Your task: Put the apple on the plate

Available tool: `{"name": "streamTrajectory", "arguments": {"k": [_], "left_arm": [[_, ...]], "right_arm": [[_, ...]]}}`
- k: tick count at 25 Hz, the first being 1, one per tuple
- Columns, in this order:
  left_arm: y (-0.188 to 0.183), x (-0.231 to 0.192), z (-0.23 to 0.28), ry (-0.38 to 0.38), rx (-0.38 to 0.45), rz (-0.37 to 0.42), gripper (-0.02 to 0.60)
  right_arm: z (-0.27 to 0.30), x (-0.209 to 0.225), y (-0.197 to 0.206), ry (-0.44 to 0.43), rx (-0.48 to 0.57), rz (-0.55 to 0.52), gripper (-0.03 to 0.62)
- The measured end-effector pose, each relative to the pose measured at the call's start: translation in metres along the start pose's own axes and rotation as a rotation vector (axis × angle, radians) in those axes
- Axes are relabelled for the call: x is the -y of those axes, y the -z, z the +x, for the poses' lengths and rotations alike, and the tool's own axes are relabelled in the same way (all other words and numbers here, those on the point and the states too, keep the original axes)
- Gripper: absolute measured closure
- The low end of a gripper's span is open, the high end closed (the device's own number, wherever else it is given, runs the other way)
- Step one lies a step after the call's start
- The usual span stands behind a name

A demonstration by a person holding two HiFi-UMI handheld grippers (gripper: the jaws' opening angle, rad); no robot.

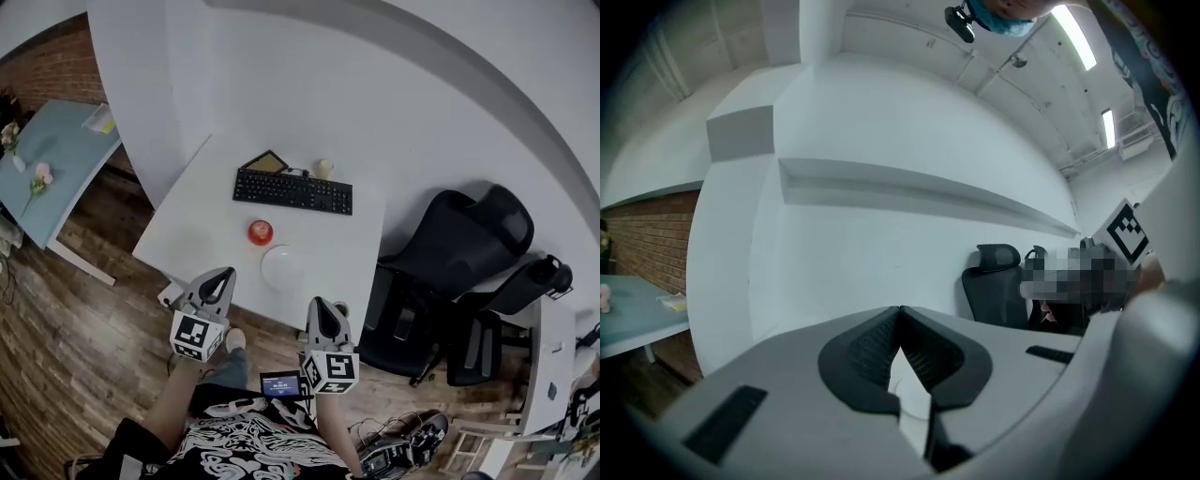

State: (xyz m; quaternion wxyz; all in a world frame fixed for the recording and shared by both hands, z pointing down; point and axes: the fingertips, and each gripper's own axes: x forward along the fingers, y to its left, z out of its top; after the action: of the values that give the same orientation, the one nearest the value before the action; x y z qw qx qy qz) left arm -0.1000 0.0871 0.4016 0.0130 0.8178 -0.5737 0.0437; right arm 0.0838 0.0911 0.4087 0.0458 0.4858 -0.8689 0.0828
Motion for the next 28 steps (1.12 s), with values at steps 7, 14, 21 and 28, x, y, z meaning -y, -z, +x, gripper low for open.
{"name": "streamTrajectory", "arguments": {"k": [7, 14, 21, 28], "left_arm": [[0.008, -0.041, 0.070, 0.037, -0.035, -0.003, 0.568], [0.024, -0.074, 0.112, 0.044, -0.066, -0.010, 0.566], [0.044, -0.098, 0.132, 0.081, -0.084, 0.000, 0.566], [0.065, -0.096, 0.152, 0.157, -0.120, 0.021, 0.566]], "right_arm": [[0.072, 0.023, -0.001, 0.034, -0.038, 0.021, 0.566], [0.118, 0.037, 0.006, 0.074, -0.077, 0.024, 0.565], [0.154, 0.030, 0.019, 0.069, -0.132, 0.002, 0.566], [0.166, 0.028, 0.025, 0.087, -0.172, -0.008, 0.565]]}}
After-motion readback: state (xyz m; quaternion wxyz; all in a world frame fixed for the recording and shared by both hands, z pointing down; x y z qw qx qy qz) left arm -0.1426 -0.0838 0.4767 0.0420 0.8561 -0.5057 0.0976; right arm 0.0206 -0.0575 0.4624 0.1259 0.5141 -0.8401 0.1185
